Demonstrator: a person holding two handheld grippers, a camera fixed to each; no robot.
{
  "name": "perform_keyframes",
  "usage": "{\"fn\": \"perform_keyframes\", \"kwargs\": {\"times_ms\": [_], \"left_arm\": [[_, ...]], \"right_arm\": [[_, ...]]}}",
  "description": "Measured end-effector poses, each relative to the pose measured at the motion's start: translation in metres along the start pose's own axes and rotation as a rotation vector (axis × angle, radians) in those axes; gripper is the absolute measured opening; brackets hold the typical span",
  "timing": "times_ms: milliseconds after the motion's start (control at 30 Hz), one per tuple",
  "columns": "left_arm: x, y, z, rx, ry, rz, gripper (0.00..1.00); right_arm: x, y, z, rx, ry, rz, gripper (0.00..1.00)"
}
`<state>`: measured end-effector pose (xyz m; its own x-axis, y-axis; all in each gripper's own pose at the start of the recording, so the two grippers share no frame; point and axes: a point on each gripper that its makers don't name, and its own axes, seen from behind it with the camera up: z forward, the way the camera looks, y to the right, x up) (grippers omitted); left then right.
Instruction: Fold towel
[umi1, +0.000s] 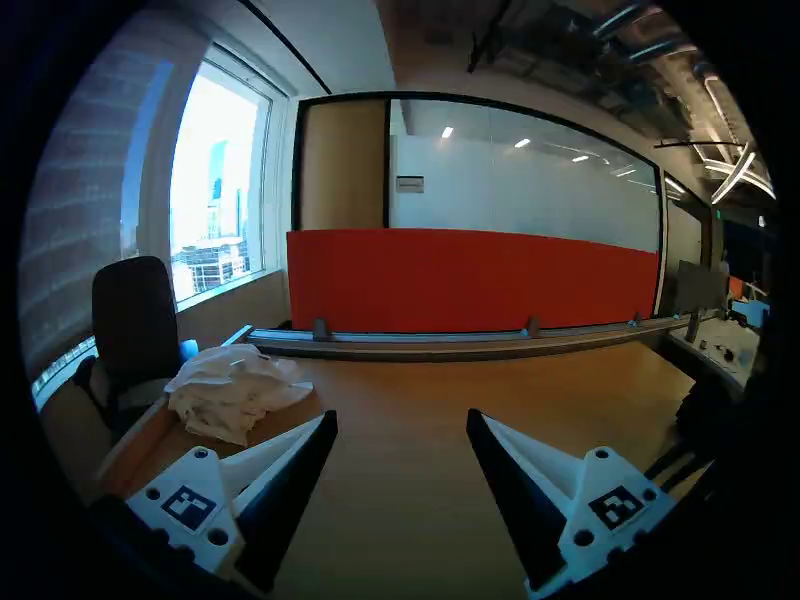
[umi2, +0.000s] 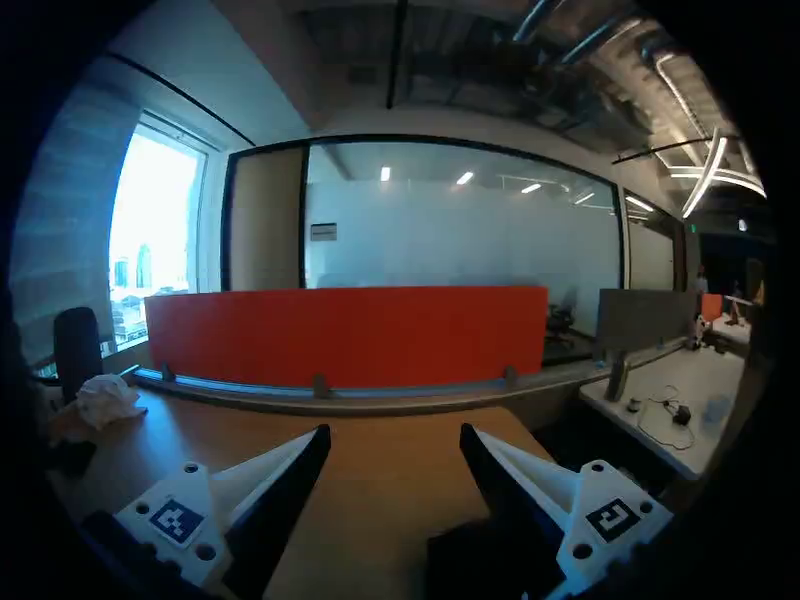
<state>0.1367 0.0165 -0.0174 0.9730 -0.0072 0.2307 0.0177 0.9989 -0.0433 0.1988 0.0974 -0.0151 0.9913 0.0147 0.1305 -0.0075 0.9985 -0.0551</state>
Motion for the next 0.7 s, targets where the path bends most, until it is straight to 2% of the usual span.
{"fn": "perform_keyframes", "kwargs": {"times_ms": [267, 700], "left_arm": [[0.005, -0.002, 0.003, -0.007, 0.015, 0.005, 0.96], [0.013, -0.004, 0.008, -0.014, 0.046, -0.015, 0.96]], "right_arm": [[0.008, -0.025, 0.005, 0.018, 0.019, 0.001, 1.00], [0.014, -0.064, 0.015, 0.012, 0.041, 0.003, 1.00]]}}
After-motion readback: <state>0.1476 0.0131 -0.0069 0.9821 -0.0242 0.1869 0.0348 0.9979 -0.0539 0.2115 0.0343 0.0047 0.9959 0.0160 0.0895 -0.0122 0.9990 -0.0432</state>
